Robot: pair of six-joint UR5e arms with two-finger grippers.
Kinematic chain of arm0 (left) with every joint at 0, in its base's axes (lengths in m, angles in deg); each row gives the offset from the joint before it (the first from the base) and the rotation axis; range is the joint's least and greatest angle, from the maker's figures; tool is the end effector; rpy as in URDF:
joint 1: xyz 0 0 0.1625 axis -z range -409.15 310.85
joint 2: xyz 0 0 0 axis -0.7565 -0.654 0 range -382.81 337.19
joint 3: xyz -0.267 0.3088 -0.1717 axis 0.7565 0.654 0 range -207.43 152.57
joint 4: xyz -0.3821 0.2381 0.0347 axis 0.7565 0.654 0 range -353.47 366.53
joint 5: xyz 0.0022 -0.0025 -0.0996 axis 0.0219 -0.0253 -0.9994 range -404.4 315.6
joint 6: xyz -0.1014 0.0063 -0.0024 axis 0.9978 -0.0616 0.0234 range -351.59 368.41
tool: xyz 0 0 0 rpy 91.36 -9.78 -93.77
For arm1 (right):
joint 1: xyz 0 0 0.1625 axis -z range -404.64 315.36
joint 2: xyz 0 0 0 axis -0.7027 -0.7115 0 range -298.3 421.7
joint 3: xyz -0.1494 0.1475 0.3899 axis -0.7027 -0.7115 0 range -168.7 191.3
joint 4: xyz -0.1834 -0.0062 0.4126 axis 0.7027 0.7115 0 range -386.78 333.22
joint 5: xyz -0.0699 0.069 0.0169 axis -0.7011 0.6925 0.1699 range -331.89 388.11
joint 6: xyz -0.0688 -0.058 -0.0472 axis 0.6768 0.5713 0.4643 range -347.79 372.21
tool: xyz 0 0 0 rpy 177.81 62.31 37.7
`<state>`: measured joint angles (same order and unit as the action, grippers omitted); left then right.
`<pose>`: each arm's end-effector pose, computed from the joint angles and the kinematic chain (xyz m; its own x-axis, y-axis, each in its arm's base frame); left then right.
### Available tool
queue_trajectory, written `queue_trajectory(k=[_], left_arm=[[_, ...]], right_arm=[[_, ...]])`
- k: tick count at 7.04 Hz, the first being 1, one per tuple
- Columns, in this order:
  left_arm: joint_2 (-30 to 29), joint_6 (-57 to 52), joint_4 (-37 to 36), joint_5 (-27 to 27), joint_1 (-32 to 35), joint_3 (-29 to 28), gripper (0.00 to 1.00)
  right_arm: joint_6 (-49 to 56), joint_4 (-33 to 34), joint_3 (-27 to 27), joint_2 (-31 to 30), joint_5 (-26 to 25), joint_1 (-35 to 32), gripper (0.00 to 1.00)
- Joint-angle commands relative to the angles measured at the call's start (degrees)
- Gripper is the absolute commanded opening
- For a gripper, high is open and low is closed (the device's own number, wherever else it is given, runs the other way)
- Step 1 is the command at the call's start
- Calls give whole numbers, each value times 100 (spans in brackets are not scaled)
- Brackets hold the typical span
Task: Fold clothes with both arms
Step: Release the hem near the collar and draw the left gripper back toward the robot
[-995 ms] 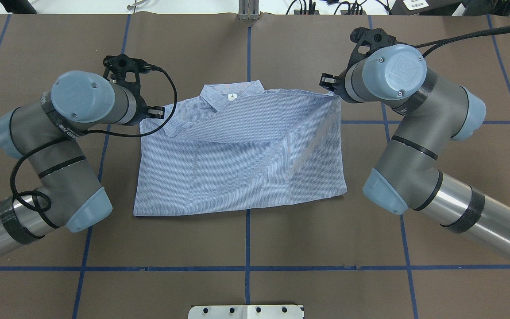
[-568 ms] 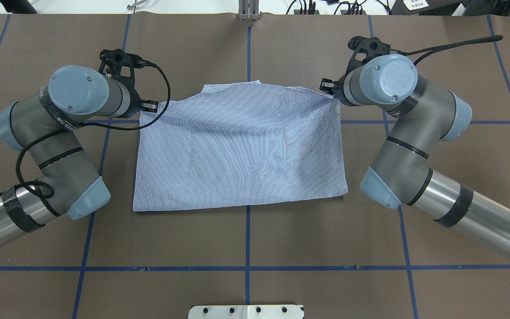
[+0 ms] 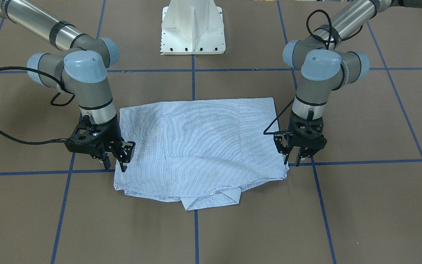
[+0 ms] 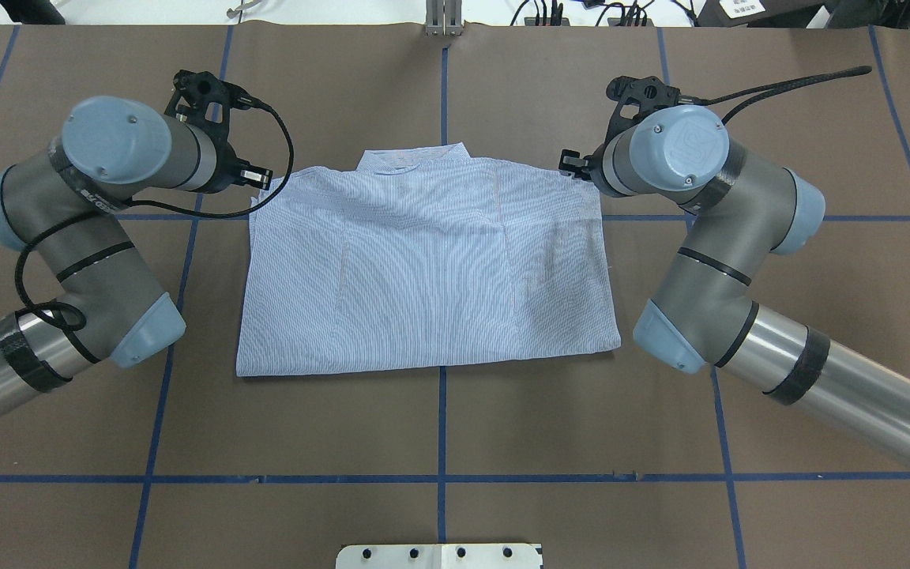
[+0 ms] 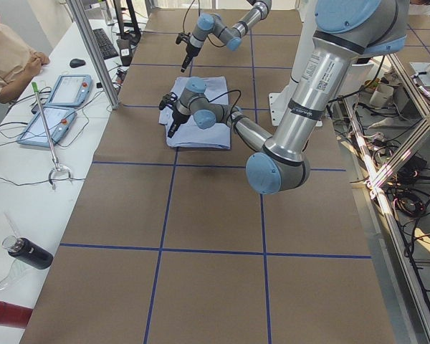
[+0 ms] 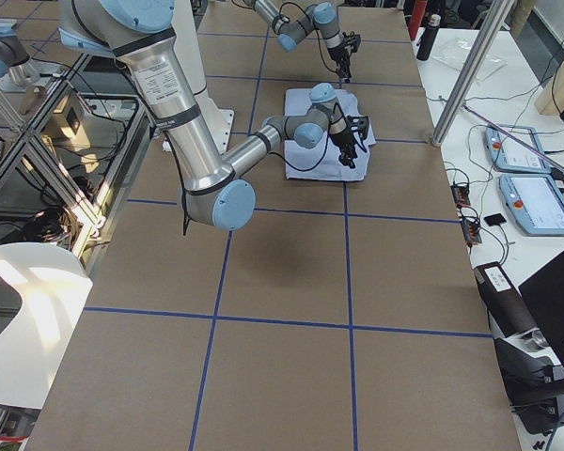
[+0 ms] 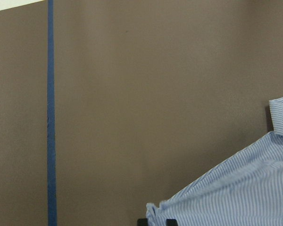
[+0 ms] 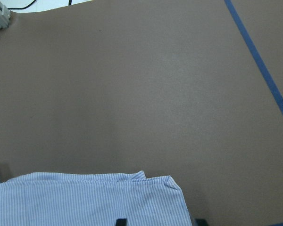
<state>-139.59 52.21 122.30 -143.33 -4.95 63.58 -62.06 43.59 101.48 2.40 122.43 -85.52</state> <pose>0.4350 -0.5871 0.3362 0.7273 0.2873 -0.6233 0.1073 0.8494 0.5167 -0.4757 -0.5780 0.3093 0.6280 0.1858 0.7557 -0.4553 0.8752 0.1631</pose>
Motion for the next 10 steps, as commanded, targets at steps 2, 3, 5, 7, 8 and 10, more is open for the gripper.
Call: queue_trajectory(k=[2,3,5,7,8,10], left_arm=[[609,90,236,-820,89,810,100],[995,450,349,-803,-129,1092,100],[1988,1266,1671,-593,-813,1262,100],[2045,1980,1739,179,-1561,1236,100],[2045,2018,1739,173,-1712,1236,99],[2045,2176,1739,217,-1897,1218,88]], right_arm=[[229,21,228,7,693,-280,100],[220,12,220,6,667,-263,100],[220,-14,229,-11,658,-272,100],[220,-14,238,-20,640,-272,100],[220,-14,238,-20,640,-272,100],[220,-14,238,-20,544,-254,100]])
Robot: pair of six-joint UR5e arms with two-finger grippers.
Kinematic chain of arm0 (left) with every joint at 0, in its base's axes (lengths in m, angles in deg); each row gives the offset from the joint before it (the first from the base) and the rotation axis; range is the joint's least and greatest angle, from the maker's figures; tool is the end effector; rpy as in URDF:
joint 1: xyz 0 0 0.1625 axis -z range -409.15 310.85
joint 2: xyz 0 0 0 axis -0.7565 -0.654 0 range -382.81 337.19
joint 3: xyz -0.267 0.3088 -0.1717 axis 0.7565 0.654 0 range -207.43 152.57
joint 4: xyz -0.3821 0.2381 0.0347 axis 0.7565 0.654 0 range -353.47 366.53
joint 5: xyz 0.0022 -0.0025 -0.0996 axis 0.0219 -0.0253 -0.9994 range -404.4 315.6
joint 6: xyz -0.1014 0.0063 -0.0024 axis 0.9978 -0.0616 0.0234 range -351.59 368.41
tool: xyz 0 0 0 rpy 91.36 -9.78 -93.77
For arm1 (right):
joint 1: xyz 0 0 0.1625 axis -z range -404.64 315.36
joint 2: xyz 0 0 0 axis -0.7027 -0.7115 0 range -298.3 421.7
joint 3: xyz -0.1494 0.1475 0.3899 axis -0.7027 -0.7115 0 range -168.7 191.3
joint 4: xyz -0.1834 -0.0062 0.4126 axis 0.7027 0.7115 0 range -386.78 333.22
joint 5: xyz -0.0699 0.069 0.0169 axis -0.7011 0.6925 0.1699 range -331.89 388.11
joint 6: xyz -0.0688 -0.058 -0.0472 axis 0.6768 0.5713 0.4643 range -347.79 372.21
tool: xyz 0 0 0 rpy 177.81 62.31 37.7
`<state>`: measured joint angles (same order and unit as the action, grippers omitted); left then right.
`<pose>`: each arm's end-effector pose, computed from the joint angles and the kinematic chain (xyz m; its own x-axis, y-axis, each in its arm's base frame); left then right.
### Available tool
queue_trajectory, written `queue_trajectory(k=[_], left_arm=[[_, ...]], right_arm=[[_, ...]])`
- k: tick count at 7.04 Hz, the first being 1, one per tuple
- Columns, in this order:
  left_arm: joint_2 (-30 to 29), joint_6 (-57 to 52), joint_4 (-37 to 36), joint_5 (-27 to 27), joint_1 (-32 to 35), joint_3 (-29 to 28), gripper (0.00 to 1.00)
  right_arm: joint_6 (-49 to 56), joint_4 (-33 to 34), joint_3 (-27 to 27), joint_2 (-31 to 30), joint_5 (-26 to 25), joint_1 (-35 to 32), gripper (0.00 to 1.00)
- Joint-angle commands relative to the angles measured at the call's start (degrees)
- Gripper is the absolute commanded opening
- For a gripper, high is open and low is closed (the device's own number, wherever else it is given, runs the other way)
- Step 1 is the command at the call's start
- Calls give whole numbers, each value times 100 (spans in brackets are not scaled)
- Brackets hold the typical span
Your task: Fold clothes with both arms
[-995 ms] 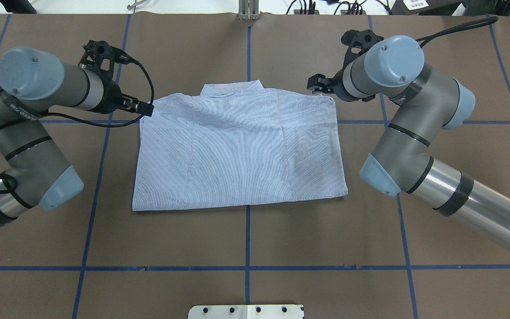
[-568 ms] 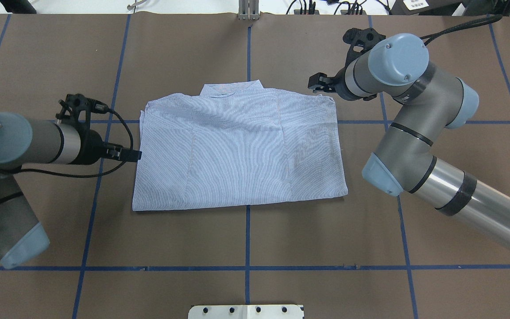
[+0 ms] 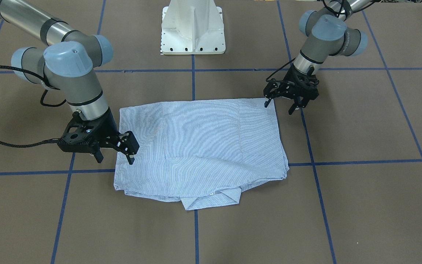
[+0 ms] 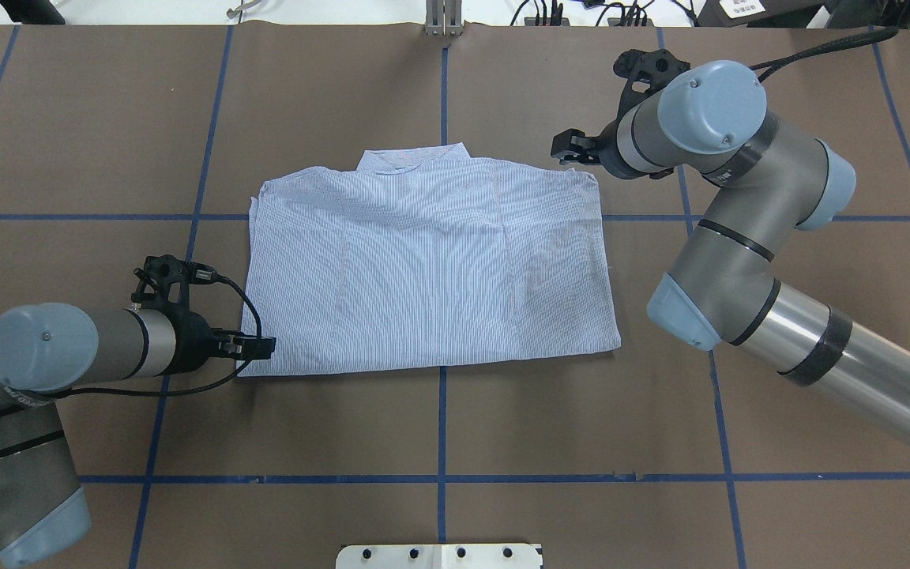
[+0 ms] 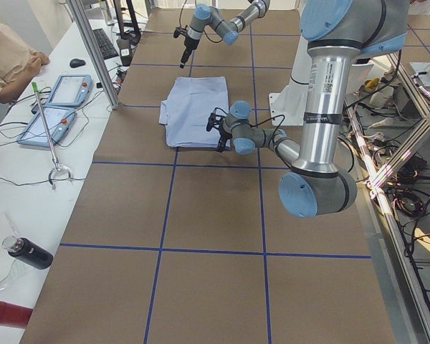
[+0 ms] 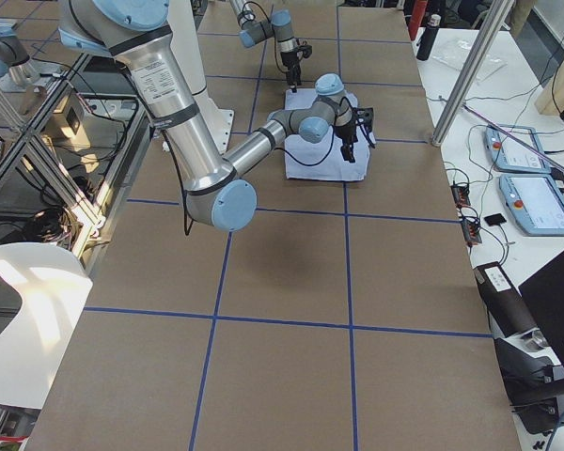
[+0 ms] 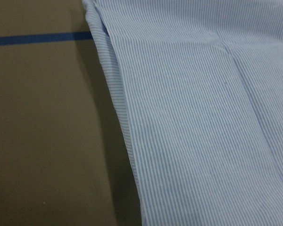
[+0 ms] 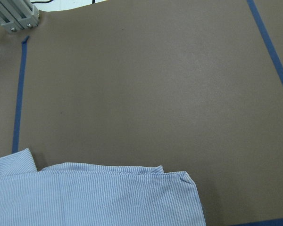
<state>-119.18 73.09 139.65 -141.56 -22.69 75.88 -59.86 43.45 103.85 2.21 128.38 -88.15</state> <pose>0.4749 -0.3713 0.4148 0.5167 0.2169 -0.8282 0.1348 0.9347 0.3288 -0.4474 -0.5836 0.2896 0.5939 0.1459 0.7912 -0.4114 0.9002 0.1429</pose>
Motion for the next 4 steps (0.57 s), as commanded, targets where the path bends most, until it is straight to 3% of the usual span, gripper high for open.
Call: queue_trajectory(k=[1,3,4], left_arm=[[-5,115,4,40,-168,-21,77],[-5,115,4,31,-203,-39,75],[-5,132,4,31,-203,-30,50]], right_arm=[[0,0,0,0,-51,9,100],[0,-9,0,0,-51,9,100],[0,0,0,0,-51,9,100]])
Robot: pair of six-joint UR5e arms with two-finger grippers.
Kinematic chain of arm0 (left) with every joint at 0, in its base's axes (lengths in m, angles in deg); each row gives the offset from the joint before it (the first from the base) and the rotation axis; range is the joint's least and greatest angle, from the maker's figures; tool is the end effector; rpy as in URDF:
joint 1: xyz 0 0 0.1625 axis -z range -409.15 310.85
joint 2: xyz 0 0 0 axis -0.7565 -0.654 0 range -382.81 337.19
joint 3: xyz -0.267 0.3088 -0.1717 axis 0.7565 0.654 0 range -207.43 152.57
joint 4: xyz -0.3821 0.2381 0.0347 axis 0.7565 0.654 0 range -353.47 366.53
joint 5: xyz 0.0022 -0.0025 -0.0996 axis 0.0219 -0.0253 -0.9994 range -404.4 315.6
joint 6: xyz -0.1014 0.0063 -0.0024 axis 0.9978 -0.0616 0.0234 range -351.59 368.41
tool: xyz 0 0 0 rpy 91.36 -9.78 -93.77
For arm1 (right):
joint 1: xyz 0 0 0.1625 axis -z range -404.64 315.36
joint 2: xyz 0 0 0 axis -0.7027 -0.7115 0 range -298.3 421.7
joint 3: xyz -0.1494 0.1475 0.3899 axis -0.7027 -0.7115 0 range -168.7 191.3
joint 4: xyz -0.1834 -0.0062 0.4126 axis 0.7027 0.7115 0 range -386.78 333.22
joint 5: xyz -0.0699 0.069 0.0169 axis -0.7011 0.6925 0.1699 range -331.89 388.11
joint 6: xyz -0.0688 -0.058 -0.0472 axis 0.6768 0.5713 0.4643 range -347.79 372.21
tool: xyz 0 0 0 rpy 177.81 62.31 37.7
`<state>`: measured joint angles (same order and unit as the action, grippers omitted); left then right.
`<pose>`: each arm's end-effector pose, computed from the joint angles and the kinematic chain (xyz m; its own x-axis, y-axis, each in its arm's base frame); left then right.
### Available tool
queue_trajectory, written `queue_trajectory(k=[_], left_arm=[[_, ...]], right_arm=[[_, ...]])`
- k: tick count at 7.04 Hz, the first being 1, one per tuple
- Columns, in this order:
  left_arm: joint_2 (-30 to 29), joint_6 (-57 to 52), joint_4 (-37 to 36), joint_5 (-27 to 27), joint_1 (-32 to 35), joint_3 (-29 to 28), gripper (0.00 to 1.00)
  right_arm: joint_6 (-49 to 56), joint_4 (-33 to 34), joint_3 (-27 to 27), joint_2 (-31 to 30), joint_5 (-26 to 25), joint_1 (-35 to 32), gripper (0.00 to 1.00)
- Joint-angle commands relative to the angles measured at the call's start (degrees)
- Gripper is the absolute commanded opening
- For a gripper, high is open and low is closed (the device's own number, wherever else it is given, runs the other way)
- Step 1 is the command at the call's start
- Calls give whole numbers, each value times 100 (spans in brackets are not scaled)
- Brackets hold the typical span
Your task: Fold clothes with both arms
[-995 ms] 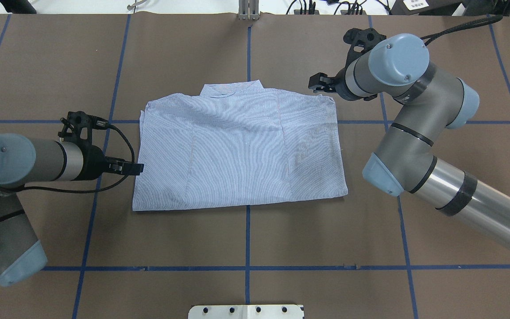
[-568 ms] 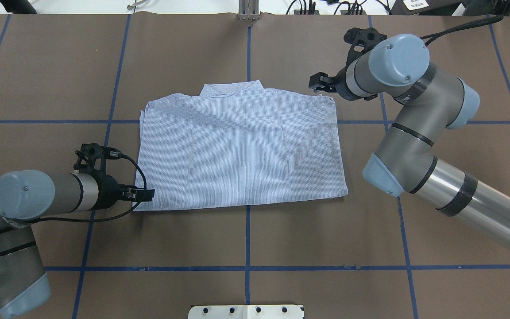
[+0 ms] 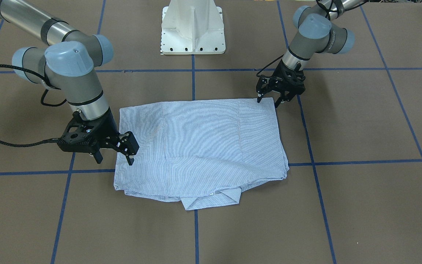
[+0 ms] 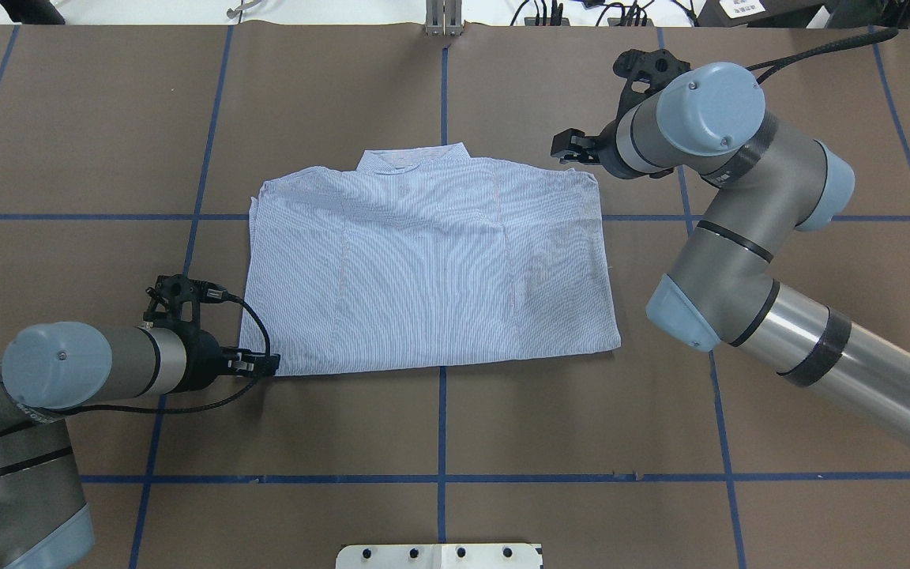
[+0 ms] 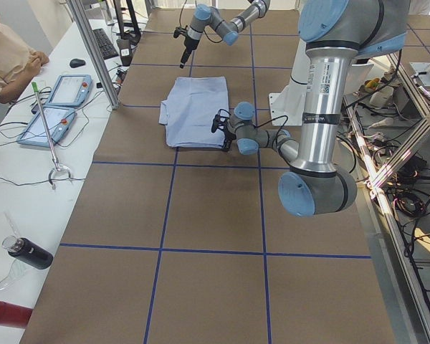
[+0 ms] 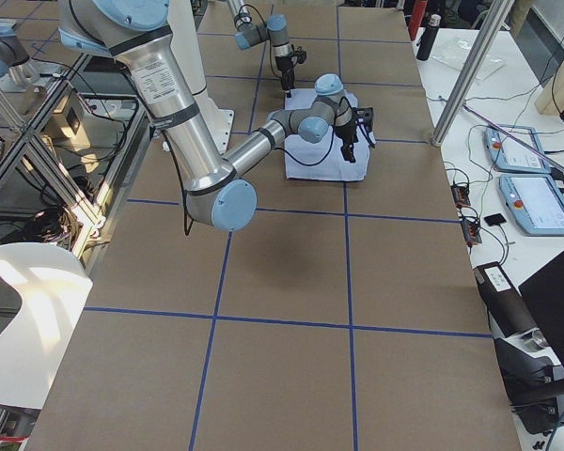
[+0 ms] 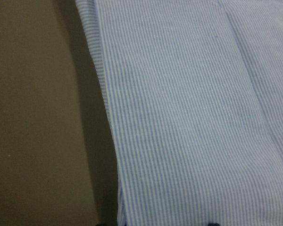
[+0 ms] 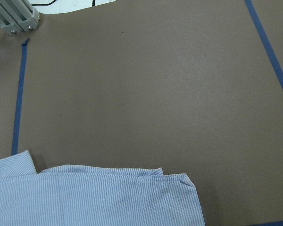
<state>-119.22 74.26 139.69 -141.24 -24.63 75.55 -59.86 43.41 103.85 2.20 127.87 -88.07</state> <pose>0.4881 -0.3560 0.4175 0.5121 0.2129 -0.8321 0.1166 0.9426 0.3129 -0.4477 -0.5837 0.2897 0.5957 0.1459 0.7899 -0.4161 0.8972 0.1481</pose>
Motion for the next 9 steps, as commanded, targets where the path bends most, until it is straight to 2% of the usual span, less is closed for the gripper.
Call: queue_trajectory(k=[1,2,6,7,8,9], left_arm=[[-1,15,0,-9,-9,3,21],[-1,15,0,-9,0,38,0],[96,-107,-17,8,113,57,0],[61,-647,-61,-1,567,-66,0],[-78,-1114,-61,-9,1015,-441,0],[-558,-1345,-70,-9,1455,-1019,0]], right_arm=[[0,-5,0,0,-1,0,100],[0,4,0,0,-1,0,100],[-44,-5,0,0,-88,62,100],[-53,-5,-9,0,-97,88,100],[-53,-5,-9,0,-97,97,100],[-44,-5,-9,9,-97,106,100]])
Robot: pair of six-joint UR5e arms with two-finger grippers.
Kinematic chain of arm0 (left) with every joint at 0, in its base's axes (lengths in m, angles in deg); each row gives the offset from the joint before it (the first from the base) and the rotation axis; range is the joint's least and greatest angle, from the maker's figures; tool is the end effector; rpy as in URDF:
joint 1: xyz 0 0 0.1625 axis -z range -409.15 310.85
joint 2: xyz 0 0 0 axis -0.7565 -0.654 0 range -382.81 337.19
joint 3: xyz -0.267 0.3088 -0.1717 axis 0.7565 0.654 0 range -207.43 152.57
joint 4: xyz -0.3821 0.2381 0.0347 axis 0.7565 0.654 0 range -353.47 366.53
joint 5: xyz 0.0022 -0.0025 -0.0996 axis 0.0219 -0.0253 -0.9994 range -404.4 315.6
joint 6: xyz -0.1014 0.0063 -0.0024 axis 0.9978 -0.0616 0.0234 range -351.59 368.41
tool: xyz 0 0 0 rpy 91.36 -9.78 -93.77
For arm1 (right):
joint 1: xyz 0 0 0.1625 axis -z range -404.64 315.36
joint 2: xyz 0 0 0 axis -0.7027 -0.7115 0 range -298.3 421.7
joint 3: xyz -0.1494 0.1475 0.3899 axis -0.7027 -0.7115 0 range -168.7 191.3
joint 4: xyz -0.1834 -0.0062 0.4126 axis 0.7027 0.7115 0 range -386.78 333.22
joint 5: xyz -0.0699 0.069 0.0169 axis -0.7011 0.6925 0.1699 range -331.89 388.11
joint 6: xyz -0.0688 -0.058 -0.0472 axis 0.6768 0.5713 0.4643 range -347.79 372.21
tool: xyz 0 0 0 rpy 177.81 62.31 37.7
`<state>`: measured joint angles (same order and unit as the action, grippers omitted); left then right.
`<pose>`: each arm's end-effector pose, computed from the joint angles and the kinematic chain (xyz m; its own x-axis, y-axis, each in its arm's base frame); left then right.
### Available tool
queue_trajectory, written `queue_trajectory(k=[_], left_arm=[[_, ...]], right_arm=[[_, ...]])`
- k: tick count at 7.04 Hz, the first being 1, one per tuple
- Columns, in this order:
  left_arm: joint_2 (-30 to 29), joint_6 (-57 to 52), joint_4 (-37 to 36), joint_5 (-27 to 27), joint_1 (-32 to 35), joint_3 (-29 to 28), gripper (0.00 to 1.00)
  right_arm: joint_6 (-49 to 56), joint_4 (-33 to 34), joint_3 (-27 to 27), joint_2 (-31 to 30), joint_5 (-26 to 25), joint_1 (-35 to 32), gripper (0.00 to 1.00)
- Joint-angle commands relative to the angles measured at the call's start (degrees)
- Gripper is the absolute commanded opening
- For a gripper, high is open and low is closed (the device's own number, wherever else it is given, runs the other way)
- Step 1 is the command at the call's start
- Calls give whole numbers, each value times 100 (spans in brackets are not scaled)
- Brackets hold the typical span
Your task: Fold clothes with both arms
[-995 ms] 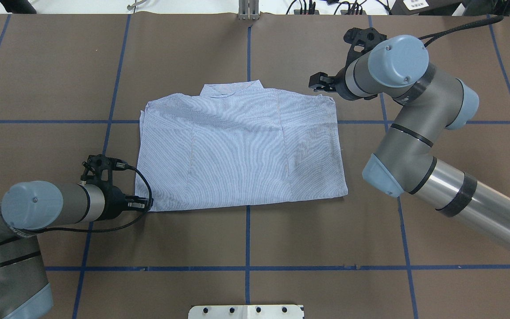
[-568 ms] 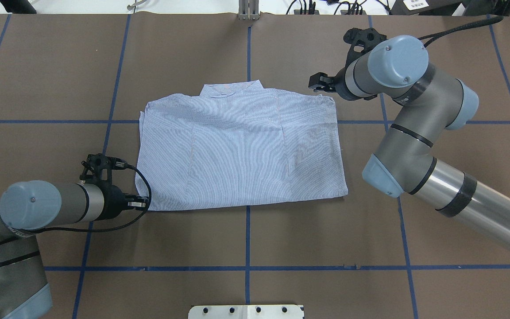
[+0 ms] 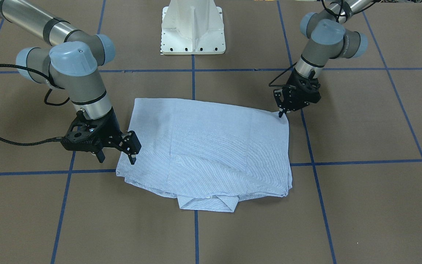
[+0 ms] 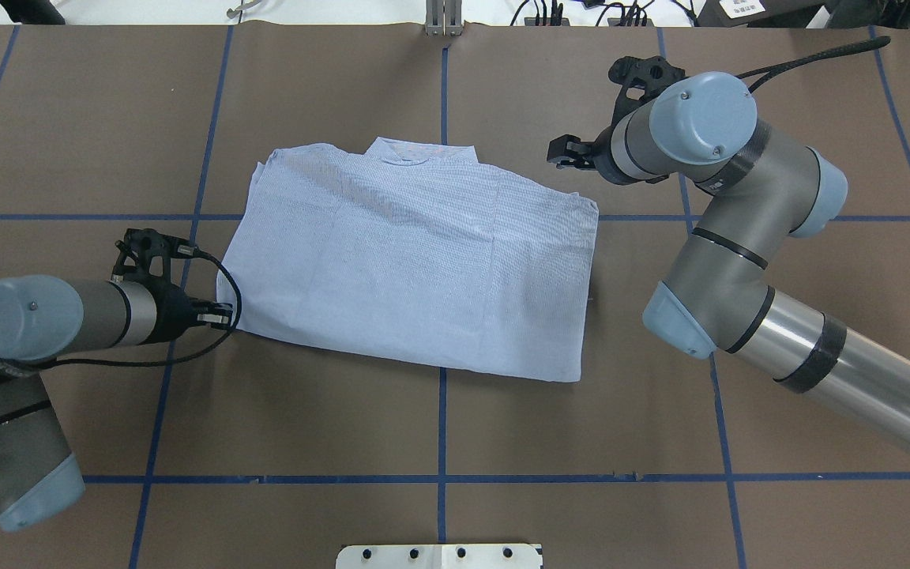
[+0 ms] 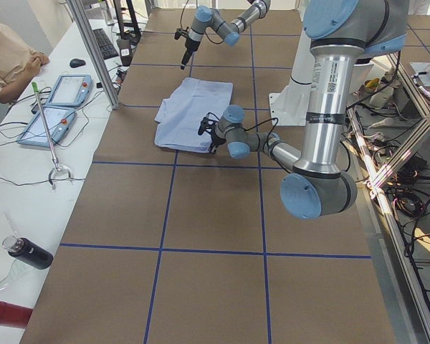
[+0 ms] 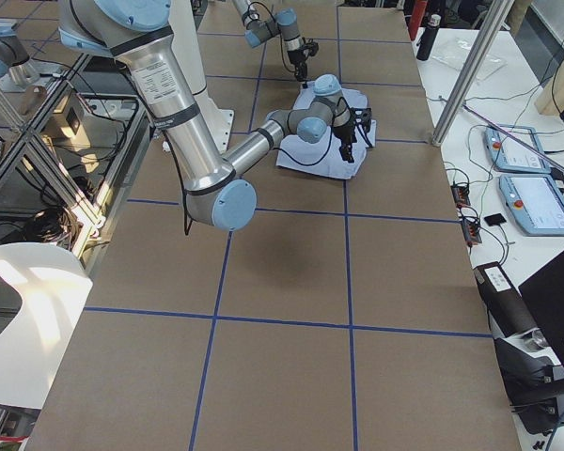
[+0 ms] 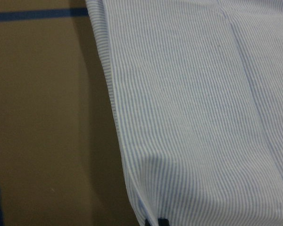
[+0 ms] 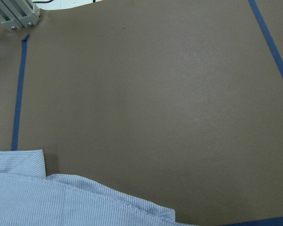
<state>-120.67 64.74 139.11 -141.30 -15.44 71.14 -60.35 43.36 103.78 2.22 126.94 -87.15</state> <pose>0.4419 -0.4406 0.4457 0.6146 0.2516 -0.7476 0.1497 0.8933 0.4237 -0.4563 -0.5780 0.2901 0.5978 0.1460 0.7882 -0.4174 0.8962 0.1505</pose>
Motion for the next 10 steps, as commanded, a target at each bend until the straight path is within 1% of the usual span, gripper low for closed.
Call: queue_trajectory(k=[1,2,4,5,6,7,8,9,10], left_arm=[[-1123,-699,-13,-4,923,-1437,0],[-1904,-772,-13,4,1162,-2403,0],[-3364,-764,66,459,1322,-4101,0],[-3946,-773,101,453,1348,-4727,0],[-4038,-781,171,461,1392,-4846,0],[-3952,-799,511,427,1427,-4804,60],[-3673,-990,697,391,1445,-4420,100],[-3244,-1123,560,34,1532,-3694,100],[-2961,-1133,506,-543,1585,-3296,100]], right_arm=[[31,-26,-1,7,-4,23,100],[22,-26,-1,15,-4,32,100],[-30,-26,25,15,-4,41,100],[-48,-26,51,24,-4,49,100],[-74,-26,86,24,-22,119,100],[-179,-26,95,50,-144,224,100],[-502,-9,104,94,-249,356,100],[-801,35,183,103,-477,583,100],[-1282,52,209,86,-792,847,100]])
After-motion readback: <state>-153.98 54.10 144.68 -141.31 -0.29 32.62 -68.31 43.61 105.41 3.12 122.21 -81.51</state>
